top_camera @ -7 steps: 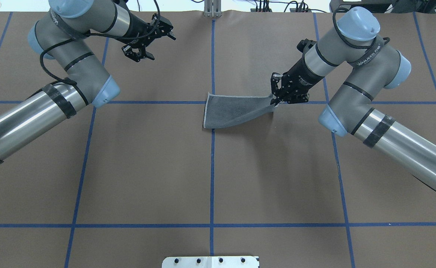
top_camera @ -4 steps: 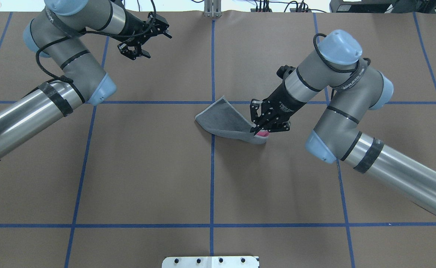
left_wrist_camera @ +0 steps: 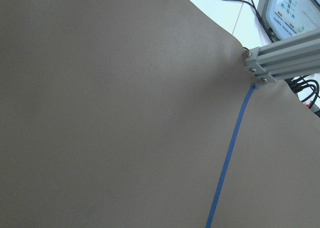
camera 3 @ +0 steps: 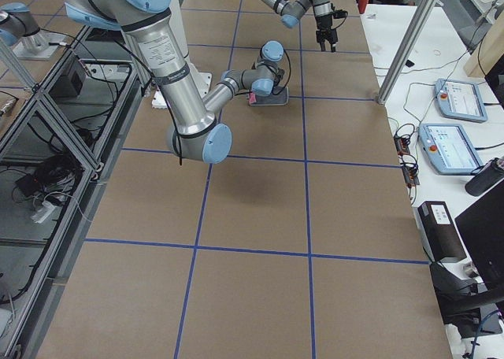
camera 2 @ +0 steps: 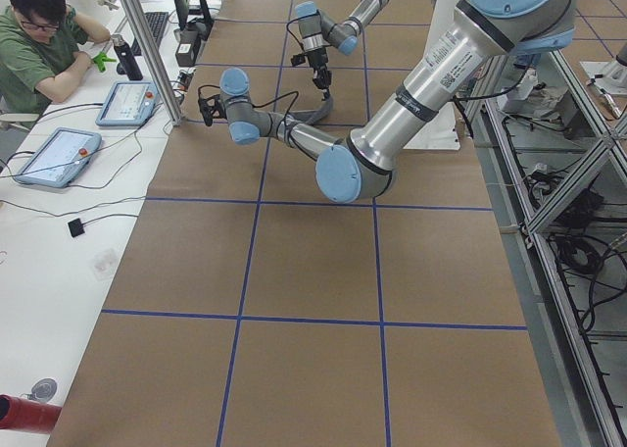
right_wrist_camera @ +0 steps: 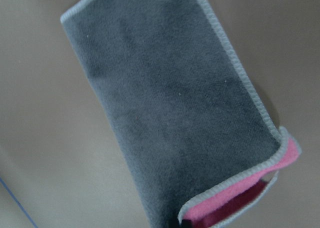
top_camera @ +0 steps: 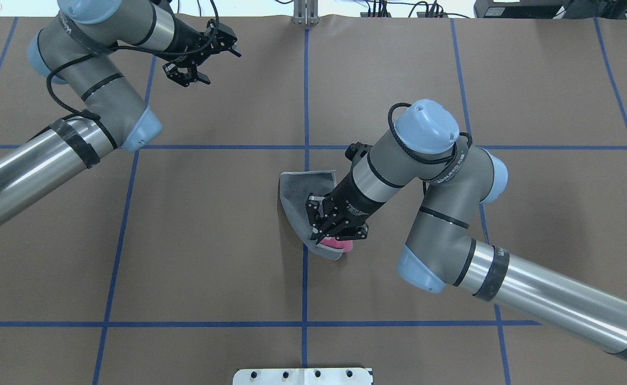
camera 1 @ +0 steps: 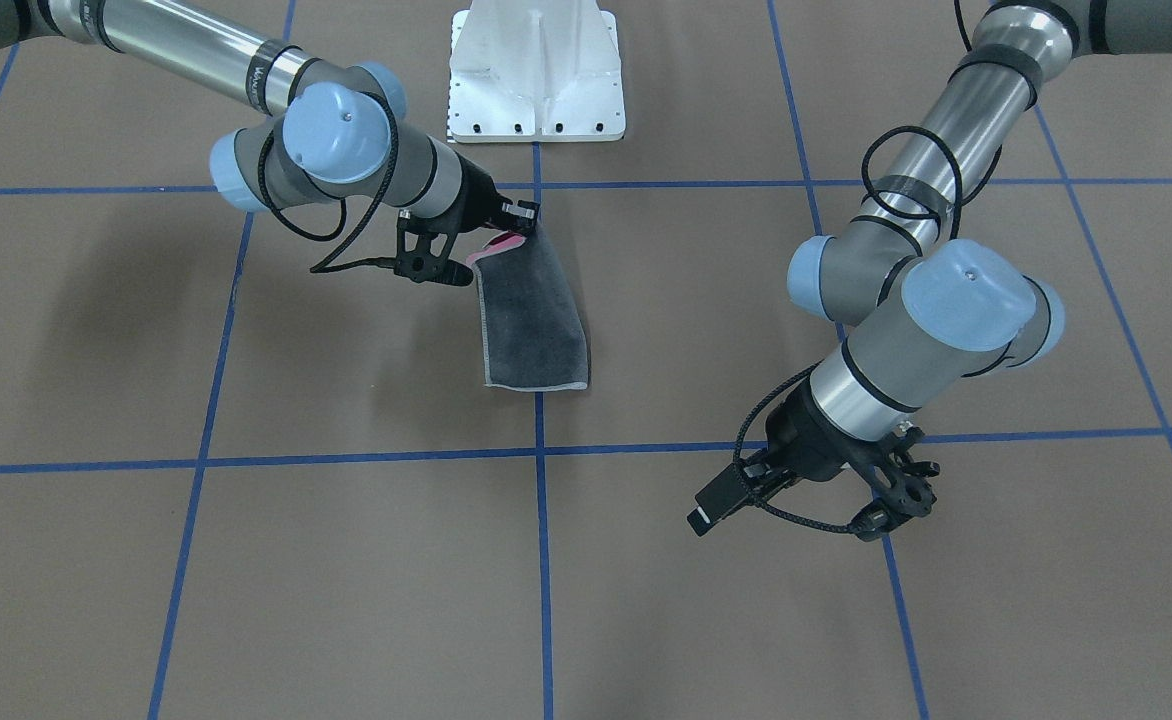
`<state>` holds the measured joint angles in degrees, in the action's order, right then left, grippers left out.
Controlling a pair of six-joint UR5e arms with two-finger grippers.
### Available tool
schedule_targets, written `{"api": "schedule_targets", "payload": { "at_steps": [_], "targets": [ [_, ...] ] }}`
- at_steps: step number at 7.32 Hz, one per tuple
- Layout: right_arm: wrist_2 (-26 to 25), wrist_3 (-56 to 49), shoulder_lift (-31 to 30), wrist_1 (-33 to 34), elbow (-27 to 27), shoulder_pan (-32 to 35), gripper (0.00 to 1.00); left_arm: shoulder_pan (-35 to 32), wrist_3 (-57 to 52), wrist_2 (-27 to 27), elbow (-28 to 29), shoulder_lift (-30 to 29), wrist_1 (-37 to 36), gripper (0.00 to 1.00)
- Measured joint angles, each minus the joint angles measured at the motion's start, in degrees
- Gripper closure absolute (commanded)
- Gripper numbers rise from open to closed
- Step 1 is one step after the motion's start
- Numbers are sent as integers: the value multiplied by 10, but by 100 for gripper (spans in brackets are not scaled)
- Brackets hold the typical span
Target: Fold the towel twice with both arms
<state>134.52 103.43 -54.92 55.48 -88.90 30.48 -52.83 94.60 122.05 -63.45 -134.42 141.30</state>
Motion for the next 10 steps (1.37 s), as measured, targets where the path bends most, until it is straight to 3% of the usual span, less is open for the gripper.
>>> {"api": "schedule_targets", "payload": {
  "at_steps": [4,7,10],
  "targets": [
    [-54,6,25,-4,-1,-10,0,1,0,29,-14,11,2,0],
    [-62,-9,21,-3,-2,73,0,7,57,79,-124,83,-6,0],
    [-55,-109,-15,-3,-1,139,0,77,155,46,-226,135,-15,0]
  ]
}}
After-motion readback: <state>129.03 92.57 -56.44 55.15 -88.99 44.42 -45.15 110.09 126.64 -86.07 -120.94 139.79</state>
